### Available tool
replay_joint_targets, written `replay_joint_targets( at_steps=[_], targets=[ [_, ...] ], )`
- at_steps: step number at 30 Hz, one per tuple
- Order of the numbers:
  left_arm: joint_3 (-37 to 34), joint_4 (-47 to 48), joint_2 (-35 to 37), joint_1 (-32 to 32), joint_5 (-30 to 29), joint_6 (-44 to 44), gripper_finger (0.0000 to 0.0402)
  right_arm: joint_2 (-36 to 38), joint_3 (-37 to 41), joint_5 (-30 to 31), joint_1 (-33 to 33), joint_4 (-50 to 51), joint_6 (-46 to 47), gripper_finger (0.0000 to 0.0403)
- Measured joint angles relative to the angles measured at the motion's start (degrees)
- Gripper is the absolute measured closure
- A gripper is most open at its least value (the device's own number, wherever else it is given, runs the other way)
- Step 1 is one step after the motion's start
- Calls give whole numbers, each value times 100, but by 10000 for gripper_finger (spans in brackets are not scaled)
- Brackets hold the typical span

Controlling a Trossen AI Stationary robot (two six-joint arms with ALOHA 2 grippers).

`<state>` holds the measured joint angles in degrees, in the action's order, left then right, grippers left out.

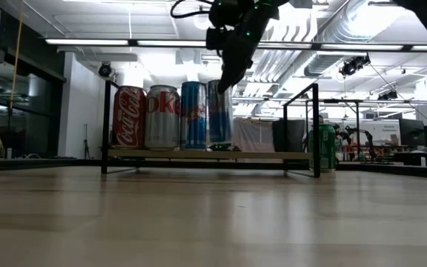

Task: Place canned beverage on shelf
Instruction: Put the right blue soda can on the shelf aligned with the other blue soda can

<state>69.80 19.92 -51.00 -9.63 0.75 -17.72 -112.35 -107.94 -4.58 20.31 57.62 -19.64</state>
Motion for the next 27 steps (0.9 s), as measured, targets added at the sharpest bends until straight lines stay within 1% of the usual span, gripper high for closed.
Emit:
replay_joint_targets(
  at_steps=[3, 9, 14, 21, 27],
  targets=[
    [0, -9, 2, 0, -19, -21, 132, -100, 0, -11, 7, -15, -15, 184],
    [0, -4, 2, -2, -19, -160, 132, -273, -11, -62, 9, -101, 10, 166],
    [0, -2, 2, -2, 15, -302, 132, -312, -13, -107, 9, -262, 42, 164],
    [-1, 9, 2, -2, 70, -319, 132, -324, -44, -104, 8, -227, 219, 163],
    [-2, 51, 2, -2, 70, -319, 132, -324, -44, 1, -9, -225, 421, 162]
  ],
)
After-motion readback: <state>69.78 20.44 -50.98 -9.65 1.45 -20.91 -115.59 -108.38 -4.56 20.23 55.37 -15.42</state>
